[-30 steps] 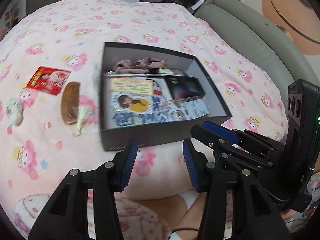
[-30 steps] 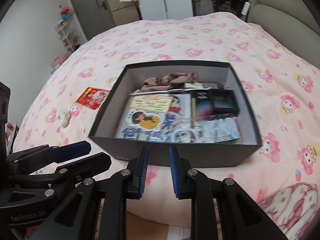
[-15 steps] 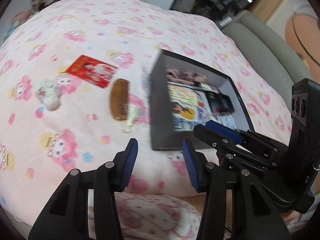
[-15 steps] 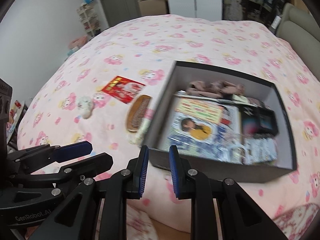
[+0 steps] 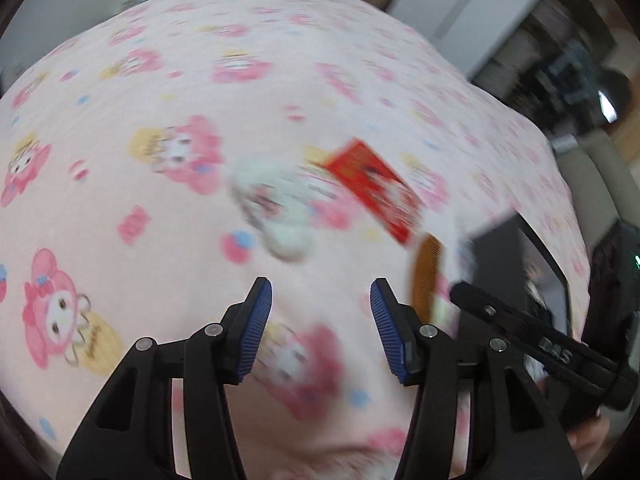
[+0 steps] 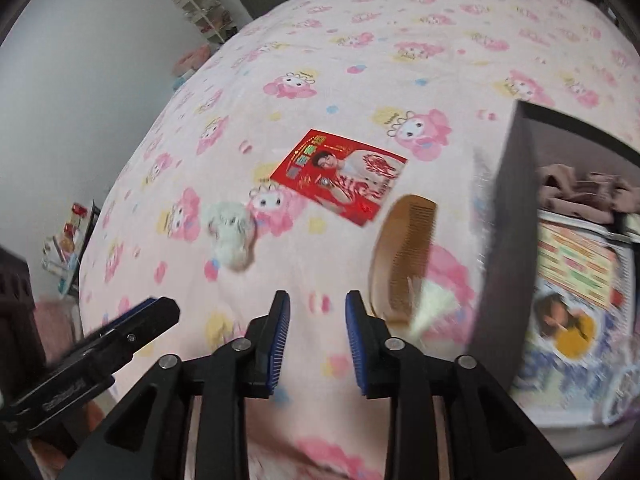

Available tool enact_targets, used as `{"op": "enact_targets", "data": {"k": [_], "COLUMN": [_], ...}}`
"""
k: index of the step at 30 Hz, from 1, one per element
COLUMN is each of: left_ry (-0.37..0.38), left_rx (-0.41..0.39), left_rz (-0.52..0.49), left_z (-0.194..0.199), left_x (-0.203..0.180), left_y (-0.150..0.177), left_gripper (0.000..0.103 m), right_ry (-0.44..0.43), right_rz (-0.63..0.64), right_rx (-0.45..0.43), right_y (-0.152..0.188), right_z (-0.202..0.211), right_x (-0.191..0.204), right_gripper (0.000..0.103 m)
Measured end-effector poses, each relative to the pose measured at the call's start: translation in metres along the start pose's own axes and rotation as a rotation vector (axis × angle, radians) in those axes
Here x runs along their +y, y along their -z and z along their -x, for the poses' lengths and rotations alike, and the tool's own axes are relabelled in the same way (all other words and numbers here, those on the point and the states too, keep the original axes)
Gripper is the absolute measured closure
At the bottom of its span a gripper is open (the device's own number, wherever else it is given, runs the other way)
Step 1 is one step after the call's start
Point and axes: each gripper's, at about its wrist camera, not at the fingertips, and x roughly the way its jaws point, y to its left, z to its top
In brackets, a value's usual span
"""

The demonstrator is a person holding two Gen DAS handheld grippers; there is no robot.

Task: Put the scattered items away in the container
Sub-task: 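Move the left gripper toward the white plush keychain, then close the left gripper on the white plush keychain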

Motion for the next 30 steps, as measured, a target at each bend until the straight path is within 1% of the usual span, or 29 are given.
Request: {"op": "enact_targets", "data": {"k": [2,3,5,7,8,9,11,12,13,14,15,16,17,19,23,25,26,28,30], "left_ry": [0.056,0.092,0.149,0.179,0.171,0.158,0.137,0.144,0.15,0.152,0.159,0.161,0.161,0.163,0.171,0.176,0.178,0.182,0.201], "left_rx": [0.023,0.043,0.083,0.129,0.152,0.164,0.199,0.195,0.193,0.192,0.188,0.187,0.183,0.17,0.133,0.111,0.09,0.06,0.035], "left_rz": [0.086,0.119,0.185,0.224,0.232,0.225,0.235,0.244,0.249,0.248,0.245,0.241,0.235,0.213,0.158,0.156,0.149,0.119,0.067], "left_z": [-0.022,-0.035,-0.061,-0.083,-0.096,-0.104,-0.119,-0.121,-0.123,-0.124,-0.122,-0.12,-0.117,-0.105,-0.071,-0.052,-0.036,-0.012,0.014], "left_x": [0.025,0.035,0.05,0.055,0.057,0.056,0.055,0.055,0.057,0.057,0.056,0.056,0.053,0.044,0.019,0.007,-0.002,-0.016,-0.039], "left_y": [-0.015,-0.023,-0.037,-0.046,-0.049,-0.05,-0.048,-0.047,-0.045,-0.042,-0.039,-0.039,-0.036,-0.03,-0.021,-0.017,-0.014,-0.011,0.0], "left_gripper": [0.048,0.046,0.042,0.038,0.038,0.038,0.042,0.047,0.058,0.058,0.061,0.064,0.065,0.068,0.068,0.07,0.07,0.07,0.07], "right_ry": [-0.038,-0.074,-0.098,-0.104,-0.099,-0.082,-0.061,-0.072,-0.079,-0.073,-0.069,-0.073,-0.088,-0.124,-0.133,-0.147,-0.155,-0.17,-0.192], "right_rz": [0.006,0.022,0.053,0.099,0.12,0.15,0.166,0.152,0.145,0.154,0.177,0.188,0.188,0.173,0.212,0.199,0.197,0.206,0.212], "right_rx": [0.027,0.056,0.1,0.135,0.148,0.16,0.191,0.21,0.205,0.195,0.184,0.177,0.175,0.187,0.148,0.138,0.135,0.105,0.058], "right_y": [-0.01,-0.015,-0.023,-0.029,-0.031,-0.034,-0.036,-0.035,-0.035,-0.034,-0.031,-0.029,-0.028,-0.025,-0.014,-0.015,-0.016,-0.014,-0.006], "right_z": [-0.02,-0.035,-0.059,-0.087,-0.102,-0.12,-0.146,-0.157,-0.159,-0.16,-0.16,-0.159,-0.158,-0.154,-0.125,-0.104,-0.095,-0.067,-0.035], "right_x": [0.007,0.015,0.028,0.043,0.049,0.057,0.062,0.063,0.063,0.065,0.068,0.069,0.07,0.069,0.071,0.069,0.069,0.072,0.073], "right_gripper": [0.074,0.073,0.069,0.064,0.061,0.06,0.06,0.06,0.06,0.06,0.061,0.067,0.077,0.087,0.09,0.091,0.093,0.093,0.093]}}
